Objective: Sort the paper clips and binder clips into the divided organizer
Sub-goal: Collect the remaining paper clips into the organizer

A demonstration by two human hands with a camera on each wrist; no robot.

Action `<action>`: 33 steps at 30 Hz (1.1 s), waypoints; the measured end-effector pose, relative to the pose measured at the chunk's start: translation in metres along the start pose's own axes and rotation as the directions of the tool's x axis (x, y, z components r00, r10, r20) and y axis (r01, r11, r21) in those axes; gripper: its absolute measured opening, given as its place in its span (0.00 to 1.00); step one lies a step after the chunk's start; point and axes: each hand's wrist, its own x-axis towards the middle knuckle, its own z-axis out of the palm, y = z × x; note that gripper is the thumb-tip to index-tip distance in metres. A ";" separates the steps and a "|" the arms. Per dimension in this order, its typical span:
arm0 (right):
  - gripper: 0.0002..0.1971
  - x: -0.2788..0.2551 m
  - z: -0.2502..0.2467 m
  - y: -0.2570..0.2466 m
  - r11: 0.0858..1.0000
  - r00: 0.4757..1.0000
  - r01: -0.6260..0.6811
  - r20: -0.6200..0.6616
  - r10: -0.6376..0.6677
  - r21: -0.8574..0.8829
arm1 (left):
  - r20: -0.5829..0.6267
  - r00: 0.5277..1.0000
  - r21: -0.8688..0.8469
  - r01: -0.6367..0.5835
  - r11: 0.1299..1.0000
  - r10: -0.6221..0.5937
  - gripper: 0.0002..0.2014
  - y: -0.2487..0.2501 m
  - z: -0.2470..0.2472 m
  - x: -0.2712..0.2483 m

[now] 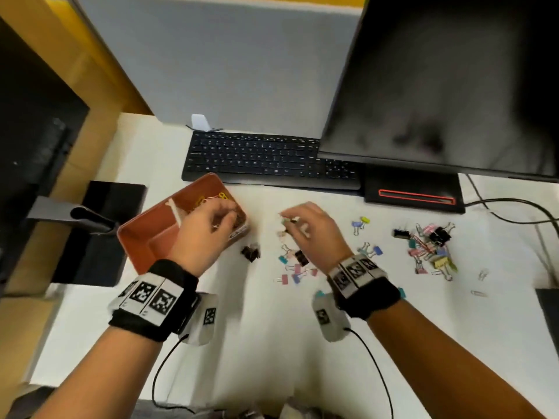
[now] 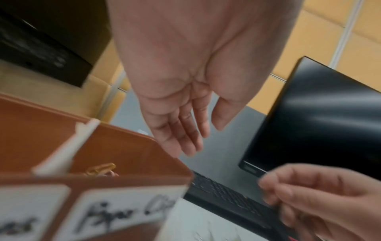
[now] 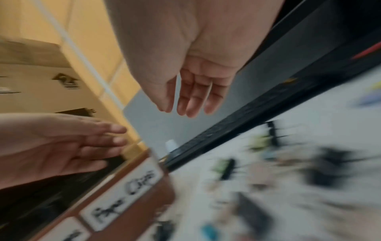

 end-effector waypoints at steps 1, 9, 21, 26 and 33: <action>0.09 -0.016 -0.017 0.022 0.998 0.997 -0.047 -0.060 0.046 -0.032 | 0.040 0.999 -0.032 -0.022 0.999 0.024 0.08 0.007 0.012 -0.001; 0.17 -0.143 -0.144 0.167 0.837 0.800 -0.531 -0.403 0.445 -0.131 | 0.380 0.919 -0.145 -0.048 0.988 0.101 0.10 0.095 0.147 -0.011; 0.28 -0.098 -0.191 0.221 0.867 0.870 -0.485 -0.163 0.465 -0.116 | 0.439 0.888 0.249 -0.265 0.932 0.135 0.22 0.167 0.314 0.026; 0.19 -0.075 -0.188 0.230 0.879 0.909 -0.414 -0.051 0.415 -0.234 | 0.450 0.890 0.308 -0.230 0.923 0.072 0.13 0.165 0.327 0.039; 0.14 -0.086 -0.195 0.244 0.907 0.883 -0.411 -0.207 0.420 0.090 | 0.420 0.897 0.213 -0.241 0.947 0.134 0.04 0.158 0.330 0.033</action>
